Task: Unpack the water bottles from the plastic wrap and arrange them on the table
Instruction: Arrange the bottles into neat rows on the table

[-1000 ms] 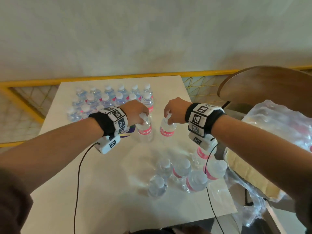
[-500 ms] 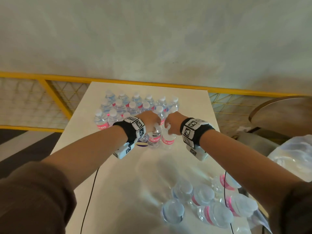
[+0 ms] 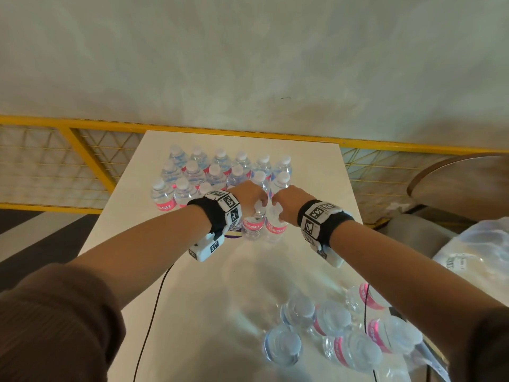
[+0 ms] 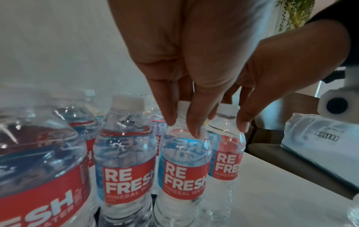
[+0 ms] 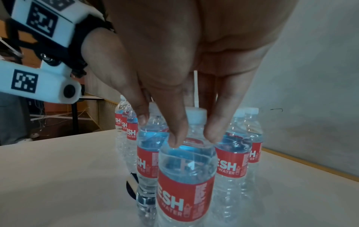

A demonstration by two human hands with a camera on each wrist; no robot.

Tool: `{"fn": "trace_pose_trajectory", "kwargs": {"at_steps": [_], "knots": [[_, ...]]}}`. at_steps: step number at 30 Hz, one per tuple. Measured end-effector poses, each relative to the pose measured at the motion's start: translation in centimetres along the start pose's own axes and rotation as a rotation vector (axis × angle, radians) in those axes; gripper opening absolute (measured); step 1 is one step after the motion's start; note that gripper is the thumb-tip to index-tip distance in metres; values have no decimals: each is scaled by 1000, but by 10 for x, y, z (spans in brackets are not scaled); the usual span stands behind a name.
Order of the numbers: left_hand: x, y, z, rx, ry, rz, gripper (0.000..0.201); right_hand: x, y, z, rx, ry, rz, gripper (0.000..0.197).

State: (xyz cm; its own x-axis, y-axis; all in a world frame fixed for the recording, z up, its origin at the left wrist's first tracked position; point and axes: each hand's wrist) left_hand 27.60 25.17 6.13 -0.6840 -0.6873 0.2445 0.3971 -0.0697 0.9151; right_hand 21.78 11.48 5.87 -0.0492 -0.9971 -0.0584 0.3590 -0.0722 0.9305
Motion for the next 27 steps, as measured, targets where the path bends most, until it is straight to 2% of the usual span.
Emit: {"fn": "trace_pose_trajectory", "kwargs": {"at_steps": [4, 12, 17, 22, 27], "knots": [[-2, -1, 0, 16, -10, 8, 39, 6, -3, -1, 40, -2, -12, 40], [-3, -1, -4, 52, 21, 26, 38, 20, -3, -3, 31, 2, -60, 42], [3, 4, -8, 26, 13, -63, 32, 21, -1, -6, -32, -48, -100, 60], [5, 13, -13, 50, 27, -36, 31, 19, -3, -8, 30, -41, -108, 42], [1, 18, -15, -39, -6, -75, 23, 17, 0, -9, 66, -33, -85, 35]]}}
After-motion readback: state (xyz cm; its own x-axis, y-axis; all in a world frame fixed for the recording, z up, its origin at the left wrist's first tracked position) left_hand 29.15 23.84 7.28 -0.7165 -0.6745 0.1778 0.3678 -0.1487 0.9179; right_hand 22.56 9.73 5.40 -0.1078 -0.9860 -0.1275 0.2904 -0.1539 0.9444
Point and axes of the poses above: each hand's wrist, its own z-axis away from the middle knuckle, its own y-axis out of the back of the hand, x = y × z, and after that the axes turned 1 degree about z, right-handed
